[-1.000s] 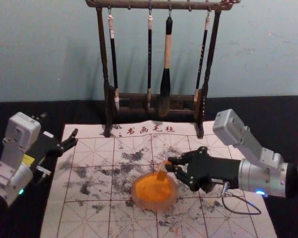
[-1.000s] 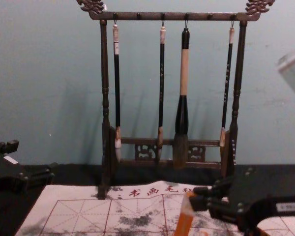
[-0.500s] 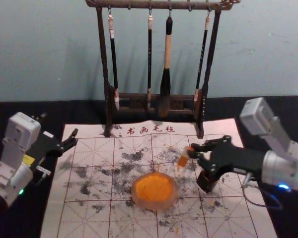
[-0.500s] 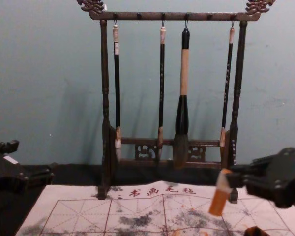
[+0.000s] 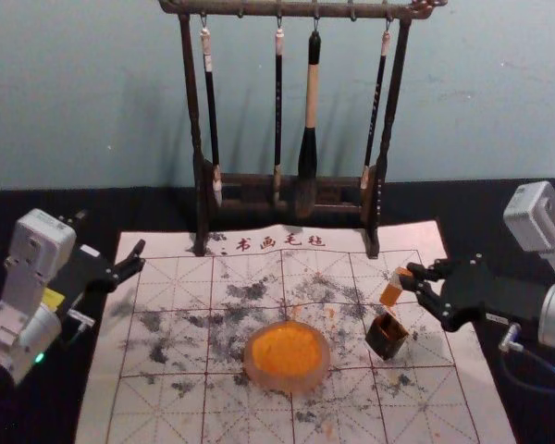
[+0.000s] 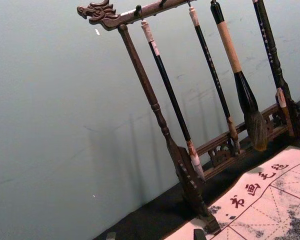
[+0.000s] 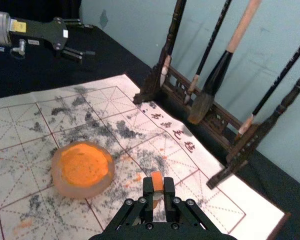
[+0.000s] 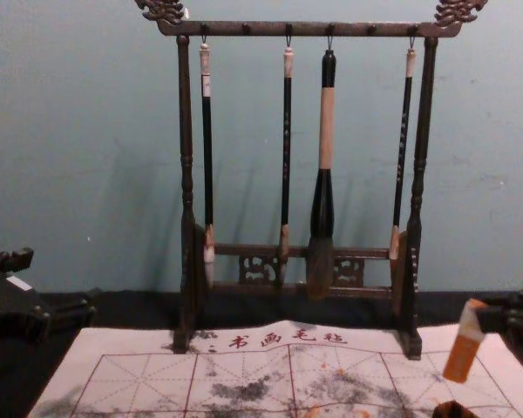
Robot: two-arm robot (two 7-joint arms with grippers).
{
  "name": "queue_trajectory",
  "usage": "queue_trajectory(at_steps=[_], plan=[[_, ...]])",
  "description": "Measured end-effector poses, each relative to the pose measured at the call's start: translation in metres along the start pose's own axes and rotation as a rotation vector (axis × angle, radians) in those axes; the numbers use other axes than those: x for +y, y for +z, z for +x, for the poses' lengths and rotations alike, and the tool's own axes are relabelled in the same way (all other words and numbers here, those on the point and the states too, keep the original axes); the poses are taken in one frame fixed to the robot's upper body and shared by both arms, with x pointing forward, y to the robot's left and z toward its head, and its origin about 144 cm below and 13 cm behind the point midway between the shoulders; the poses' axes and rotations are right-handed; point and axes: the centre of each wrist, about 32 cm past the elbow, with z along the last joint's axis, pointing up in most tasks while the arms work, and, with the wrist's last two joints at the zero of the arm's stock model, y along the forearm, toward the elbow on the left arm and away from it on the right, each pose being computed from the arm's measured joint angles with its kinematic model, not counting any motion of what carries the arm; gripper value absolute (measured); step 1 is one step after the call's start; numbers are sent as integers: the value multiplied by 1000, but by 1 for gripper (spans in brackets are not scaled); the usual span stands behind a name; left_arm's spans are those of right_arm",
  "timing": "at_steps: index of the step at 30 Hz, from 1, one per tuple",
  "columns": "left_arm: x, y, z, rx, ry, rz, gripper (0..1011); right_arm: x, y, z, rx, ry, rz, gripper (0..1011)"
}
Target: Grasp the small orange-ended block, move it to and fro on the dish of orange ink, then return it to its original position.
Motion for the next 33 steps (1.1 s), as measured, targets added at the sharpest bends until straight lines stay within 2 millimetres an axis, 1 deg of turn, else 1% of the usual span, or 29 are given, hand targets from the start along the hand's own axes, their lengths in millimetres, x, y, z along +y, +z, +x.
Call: queue_trajectory(at_steps=[6, 17, 33], plan=[[0, 0, 0, 0, 0, 0, 1001, -5, -5, -1, 11, -7, -16, 104], [0, 0, 0, 0, 0, 0, 1001, -6, -10, -6, 26, 9, -32, 104], [0, 0, 0, 0, 0, 0, 1001, -2, -15, -8, 45, 30, -50, 104]])
